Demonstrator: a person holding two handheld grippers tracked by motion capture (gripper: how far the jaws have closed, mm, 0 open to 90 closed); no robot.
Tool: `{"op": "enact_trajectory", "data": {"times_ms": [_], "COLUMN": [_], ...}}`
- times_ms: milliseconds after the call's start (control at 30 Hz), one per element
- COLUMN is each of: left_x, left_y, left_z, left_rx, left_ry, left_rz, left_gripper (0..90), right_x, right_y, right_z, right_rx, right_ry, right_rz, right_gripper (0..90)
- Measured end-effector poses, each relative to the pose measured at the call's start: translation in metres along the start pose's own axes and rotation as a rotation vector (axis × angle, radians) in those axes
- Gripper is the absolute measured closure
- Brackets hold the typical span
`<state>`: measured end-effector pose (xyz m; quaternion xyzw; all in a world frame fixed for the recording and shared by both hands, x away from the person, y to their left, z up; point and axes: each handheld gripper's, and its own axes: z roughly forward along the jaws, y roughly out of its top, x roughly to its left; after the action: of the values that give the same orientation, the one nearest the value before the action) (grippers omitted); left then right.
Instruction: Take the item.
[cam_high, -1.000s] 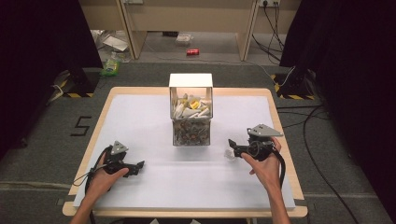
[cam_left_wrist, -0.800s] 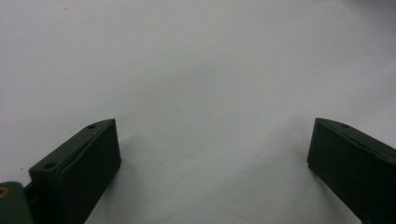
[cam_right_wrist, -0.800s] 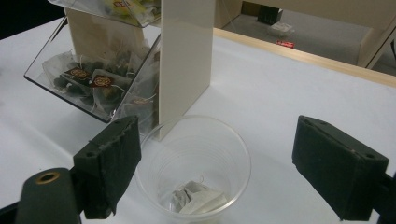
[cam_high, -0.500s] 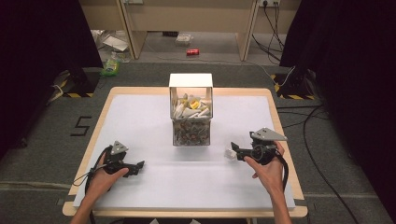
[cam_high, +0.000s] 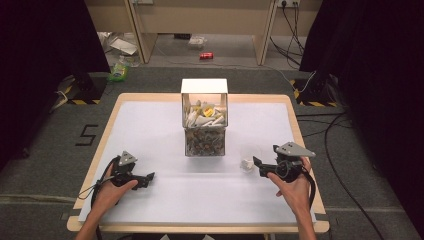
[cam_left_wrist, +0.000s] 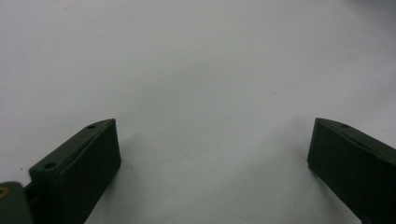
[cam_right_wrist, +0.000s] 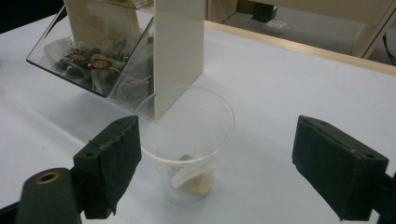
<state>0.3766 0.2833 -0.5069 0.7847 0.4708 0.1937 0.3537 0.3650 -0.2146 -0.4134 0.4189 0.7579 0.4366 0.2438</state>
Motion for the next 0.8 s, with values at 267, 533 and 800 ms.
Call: {"op": "enact_trajectory", "data": {"times_ms": [267, 533, 800], "left_x": [0.0, 0.0, 0.0], "left_y": [0.0, 0.0, 0.0], "left_z": [0.0, 0.0, 0.0], "left_rx": [0.0, 0.0, 0.0], "left_ry": [0.001, 0.001, 0.001], "left_rz": [-0.001, -0.001, -0.001], "left_gripper": [1.8, 1.8, 1.8], "right_x": [-0.002, -0.003, 0.0], "right_y": [-0.011, -0.023, -0.033], "right_z": [-0.003, -0.004, -0.006], "right_rx": [0.021, 0.036, 0.04], "right_ry": [-0.002, 0.004, 0.017], "right_rz": [0.009, 0.014, 0.013], "right_gripper": [16.6, 16.5, 16.5]}}
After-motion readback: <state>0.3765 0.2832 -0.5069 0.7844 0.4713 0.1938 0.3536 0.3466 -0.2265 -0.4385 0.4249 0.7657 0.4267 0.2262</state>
